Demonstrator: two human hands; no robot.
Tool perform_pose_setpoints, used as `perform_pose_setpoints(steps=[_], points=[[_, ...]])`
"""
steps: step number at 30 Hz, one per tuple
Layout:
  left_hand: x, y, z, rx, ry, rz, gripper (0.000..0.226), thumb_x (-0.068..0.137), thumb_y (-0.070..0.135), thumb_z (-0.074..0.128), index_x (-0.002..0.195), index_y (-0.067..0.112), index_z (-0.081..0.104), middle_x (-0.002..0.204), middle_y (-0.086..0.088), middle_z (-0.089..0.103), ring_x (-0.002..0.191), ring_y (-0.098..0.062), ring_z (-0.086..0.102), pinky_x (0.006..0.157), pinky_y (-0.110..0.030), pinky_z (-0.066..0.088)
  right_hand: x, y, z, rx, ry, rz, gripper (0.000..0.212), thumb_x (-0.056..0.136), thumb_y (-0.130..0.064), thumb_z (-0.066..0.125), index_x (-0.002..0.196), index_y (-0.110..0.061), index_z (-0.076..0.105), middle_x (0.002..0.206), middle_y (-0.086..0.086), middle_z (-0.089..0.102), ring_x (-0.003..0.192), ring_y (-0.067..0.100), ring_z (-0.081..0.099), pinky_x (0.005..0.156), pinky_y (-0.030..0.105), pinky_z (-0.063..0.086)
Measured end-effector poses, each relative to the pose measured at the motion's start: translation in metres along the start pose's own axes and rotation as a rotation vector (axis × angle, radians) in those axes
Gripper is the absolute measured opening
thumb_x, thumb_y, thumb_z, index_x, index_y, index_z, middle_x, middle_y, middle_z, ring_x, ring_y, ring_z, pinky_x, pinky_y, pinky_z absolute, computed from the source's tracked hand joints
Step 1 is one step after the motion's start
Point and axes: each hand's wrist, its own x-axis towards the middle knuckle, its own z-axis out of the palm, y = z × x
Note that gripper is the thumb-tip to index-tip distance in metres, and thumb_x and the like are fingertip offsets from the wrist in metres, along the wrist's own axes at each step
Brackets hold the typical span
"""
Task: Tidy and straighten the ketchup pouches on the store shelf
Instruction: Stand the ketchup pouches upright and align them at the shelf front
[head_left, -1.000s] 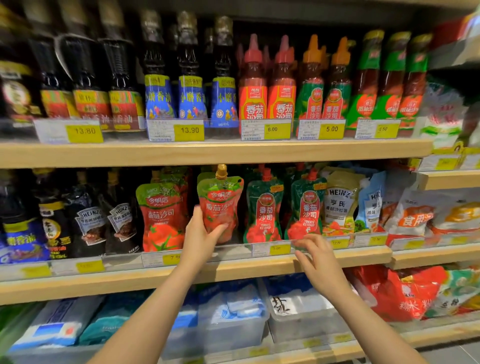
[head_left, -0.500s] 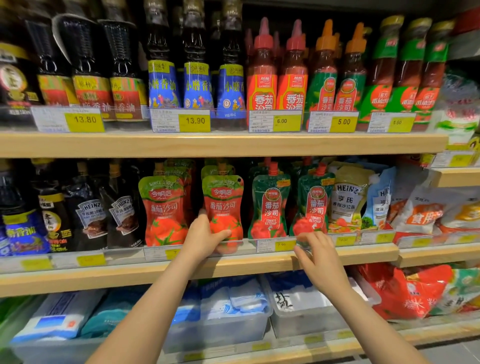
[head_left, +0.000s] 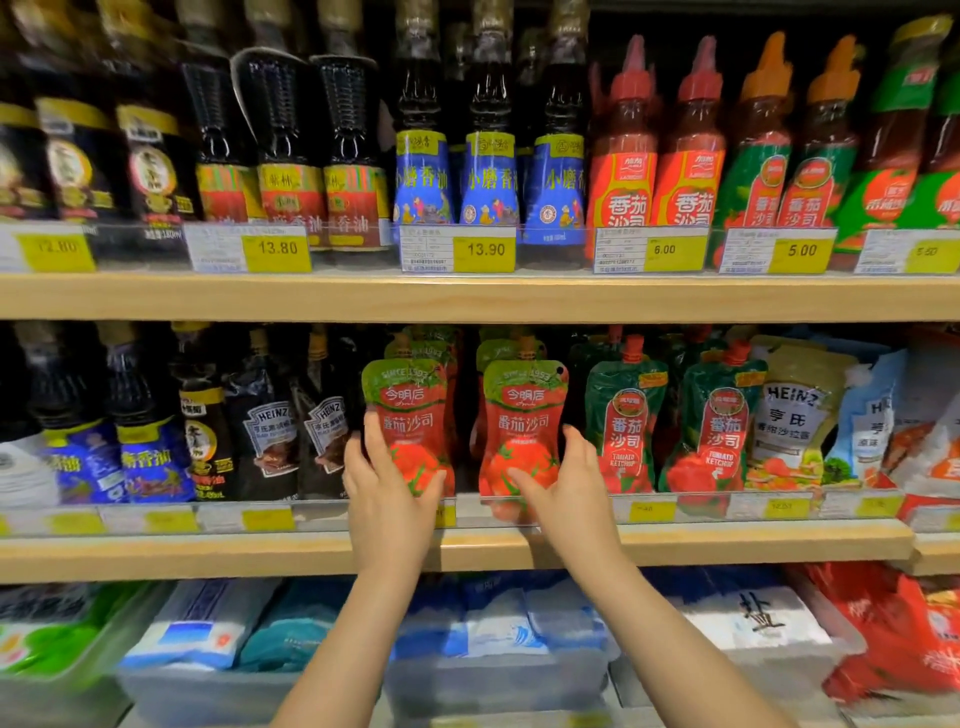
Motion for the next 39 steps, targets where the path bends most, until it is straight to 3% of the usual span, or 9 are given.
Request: perform_pose_setpoints(steps=[2, 6, 9, 19, 24, 29, 33, 35, 39], points=[[0.002, -0.003, 0.006, 0.053, -0.028, -0.016, 0.092, 0.077, 0.031, 0.073, 0.143, 0.014, 0.011, 0.135, -0.026, 0.035, 0.118, -0.042, 0.041, 0.089, -0.048, 0.044, 0.007, -0.001, 0.01, -0.053, 0.017, 0.063, 0.085, 0.076, -0.051, 0.065, 0.139, -0.013, 0.023, 0.136, 0.009, 0.045, 0.119, 0.027, 0.049, 0.091, 0.04, 0.047], [0.006, -0.006, 0.011, 0.11, -0.054, -0.018, 0.08, 0.08, 0.03, 0.068, 0.14, 0.012, 0.018, 0.125, -0.023, 0.042, 0.11, -0.039, 0.046, 0.079, -0.045, 0.047, 0.018, -0.001, 0.019, -0.173, 0.061, 0.141, 0.072, 0.069, -0.055, 0.069, 0.119, -0.016, 0.035, 0.101, 0.007, 0.064, 0.088, 0.029, 0.062, 0.066, 0.042, 0.052], [0.008, -0.008, 0.014, 0.11, -0.061, -0.021, 0.074, 0.082, 0.03, 0.067, 0.136, 0.014, 0.02, 0.123, -0.022, 0.043, 0.107, -0.037, 0.048, 0.072, -0.042, 0.047, 0.022, -0.001, 0.022, -0.162, 0.083, 0.177, 0.067, 0.065, -0.055, 0.072, 0.112, -0.019, 0.04, 0.098, 0.005, 0.066, 0.085, 0.029, 0.063, 0.06, 0.034, 0.048], [0.009, -0.009, 0.018, 0.129, -0.054, -0.025, 0.073, 0.081, 0.029, 0.067, 0.135, 0.017, 0.019, 0.118, -0.02, 0.045, 0.103, -0.036, 0.049, 0.069, -0.04, 0.048, 0.027, -0.002, 0.032, -0.314, 0.134, 0.165, 0.071, 0.062, -0.064, 0.07, 0.108, -0.017, 0.044, 0.095, 0.007, 0.067, 0.085, 0.032, 0.065, 0.059, 0.034, 0.045], [0.01, -0.006, 0.016, 0.12, -0.073, -0.021, 0.074, 0.082, 0.029, 0.067, 0.136, 0.018, 0.018, 0.119, -0.021, 0.044, 0.106, -0.036, 0.048, 0.071, -0.039, 0.047, 0.028, -0.005, 0.031, -0.316, 0.099, 0.201, 0.078, 0.061, -0.064, 0.07, 0.116, -0.018, 0.041, 0.101, 0.007, 0.067, 0.089, 0.031, 0.065, 0.061, 0.034, 0.047], [-0.012, 0.007, 0.018, 0.001, 0.123, 0.098, 0.08, 0.078, 0.027, 0.07, 0.14, 0.005, 0.024, 0.14, -0.028, 0.031, 0.131, -0.042, 0.028, 0.098, -0.053, 0.039, 0.009, 0.005, 0.004, 0.031, 0.009, 0.085, 0.09, 0.062, -0.067, 0.066, 0.133, -0.024, 0.032, 0.134, -0.001, 0.049, 0.117, 0.019, 0.05, 0.083, 0.034, 0.046], [-0.047, 0.053, 0.039, -0.206, 0.054, 0.367, 0.074, 0.08, 0.03, 0.065, 0.14, 0.014, 0.024, 0.143, -0.011, 0.031, 0.131, -0.027, 0.032, 0.102, -0.031, 0.03, -0.013, 0.044, -0.049, 0.093, 0.107, 0.01, 0.064, 0.061, -0.073, 0.059, 0.115, -0.042, 0.041, 0.116, -0.015, 0.054, 0.093, 0.006, 0.058, 0.074, 0.024, 0.047], [-0.057, 0.083, 0.056, -0.256, -0.014, 0.427, 0.071, 0.081, 0.027, 0.066, 0.139, 0.02, 0.026, 0.143, -0.008, 0.034, 0.13, -0.022, 0.033, 0.098, -0.029, 0.035, -0.011, 0.063, -0.076, 0.05, 0.181, 0.031, 0.06, 0.067, -0.061, 0.066, 0.116, -0.035, 0.043, 0.114, -0.01, 0.053, 0.089, 0.003, 0.056, 0.072, 0.023, 0.047], [-0.066, 0.126, 0.087, -0.256, -0.114, 0.346, 0.075, 0.083, 0.027, 0.066, 0.142, 0.019, 0.021, 0.147, -0.012, 0.027, 0.136, -0.027, 0.027, 0.096, -0.037, 0.044, 0.009, 0.093, -0.113, -0.043, 0.369, 0.105, 0.073, 0.069, -0.042, 0.076, 0.127, -0.015, 0.04, 0.124, 0.007, 0.048, 0.116, 0.025, 0.046, 0.095, 0.044, 0.044]])
